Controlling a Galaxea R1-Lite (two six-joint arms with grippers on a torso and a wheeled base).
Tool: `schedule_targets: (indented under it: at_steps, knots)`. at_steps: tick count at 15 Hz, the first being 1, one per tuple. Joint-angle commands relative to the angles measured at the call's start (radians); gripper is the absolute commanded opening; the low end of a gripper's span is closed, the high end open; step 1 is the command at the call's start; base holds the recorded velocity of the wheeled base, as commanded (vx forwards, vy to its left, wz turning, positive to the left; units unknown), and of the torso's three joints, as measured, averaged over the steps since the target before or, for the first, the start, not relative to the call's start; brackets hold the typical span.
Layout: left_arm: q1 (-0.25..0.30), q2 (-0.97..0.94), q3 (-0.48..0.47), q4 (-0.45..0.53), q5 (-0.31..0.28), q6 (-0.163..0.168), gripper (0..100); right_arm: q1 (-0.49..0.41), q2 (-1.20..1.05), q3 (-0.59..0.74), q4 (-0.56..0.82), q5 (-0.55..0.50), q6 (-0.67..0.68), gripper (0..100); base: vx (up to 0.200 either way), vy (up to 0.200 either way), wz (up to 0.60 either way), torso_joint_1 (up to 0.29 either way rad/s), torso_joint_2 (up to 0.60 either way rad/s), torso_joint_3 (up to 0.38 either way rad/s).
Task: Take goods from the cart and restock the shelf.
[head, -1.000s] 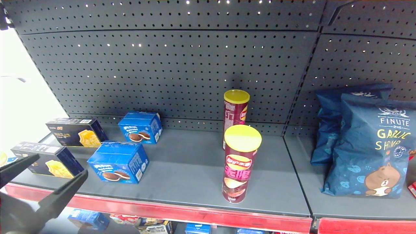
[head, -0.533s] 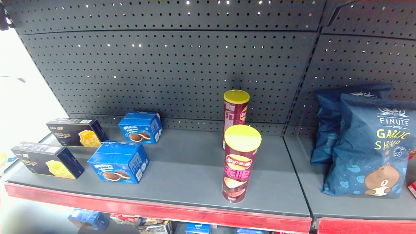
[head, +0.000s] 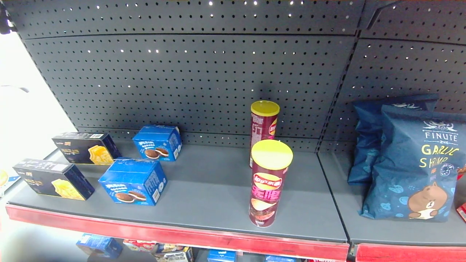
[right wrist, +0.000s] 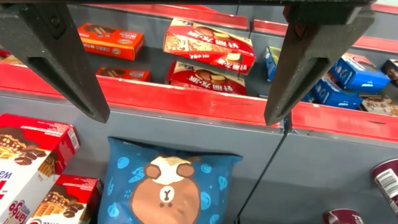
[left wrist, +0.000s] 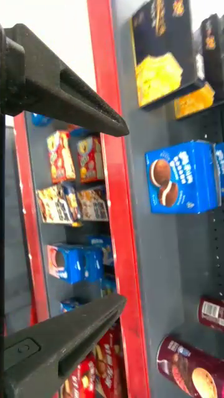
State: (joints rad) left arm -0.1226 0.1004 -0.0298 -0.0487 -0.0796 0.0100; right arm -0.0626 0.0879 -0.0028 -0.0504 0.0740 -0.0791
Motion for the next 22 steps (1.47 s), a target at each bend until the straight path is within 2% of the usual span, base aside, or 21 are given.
schedule_targets:
  at_steps: [1,2,3,4,13,14,17,22]
  knots:
    - [0.0,-0.007,0.027,0.006,0.006,-0.01,100,0.0,0.0,0.001,0.0,0.0,-0.001,100,0.0,0.0,0.0,0.0,0.0,0.0]
    - [0.003,-0.007,0.028,0.021,0.053,-0.005,100,0.0,0.0,0.001,0.0,0.0,-0.001,100,0.0,0.0,0.0,0.0,0.0,0.0]
    - [0.001,-0.007,0.025,0.059,0.147,-0.021,100,0.0,0.0,0.001,0.0,0.0,-0.001,100,0.0,0.0,0.0,0.0,0.0,0.0]
    - [0.001,-0.007,0.024,0.061,0.159,-0.028,100,0.0,0.001,0.001,0.001,0.0,-0.001,100,0.0,0.0,0.0,0.0,0.0,0.0]
    - [0.003,-0.007,0.028,0.053,0.152,-0.028,100,0.0,0.001,0.001,0.003,0.001,0.007,100,0.0,0.0,0.0,0.0,0.0,0.0]
    - [0.001,-0.007,0.028,0.053,0.152,-0.028,100,0.0,0.001,0.003,0.053,-0.048,0.071,100,0.0,0.0,0.0,0.0,0.0,0.0]
    - [0.001,-0.007,0.028,0.049,0.138,-0.027,100,-0.002,0.001,0.001,0.052,-0.057,0.07,100,0.0,0.2,0.0,-0.002,0.0,0.006]
    - [0.001,-0.007,0.028,0.049,0.136,-0.027,100,0.0,0.001,0.001,0.052,-0.06,0.067,100,0.0,0.0,0.0,0.0,0.0,0.0]
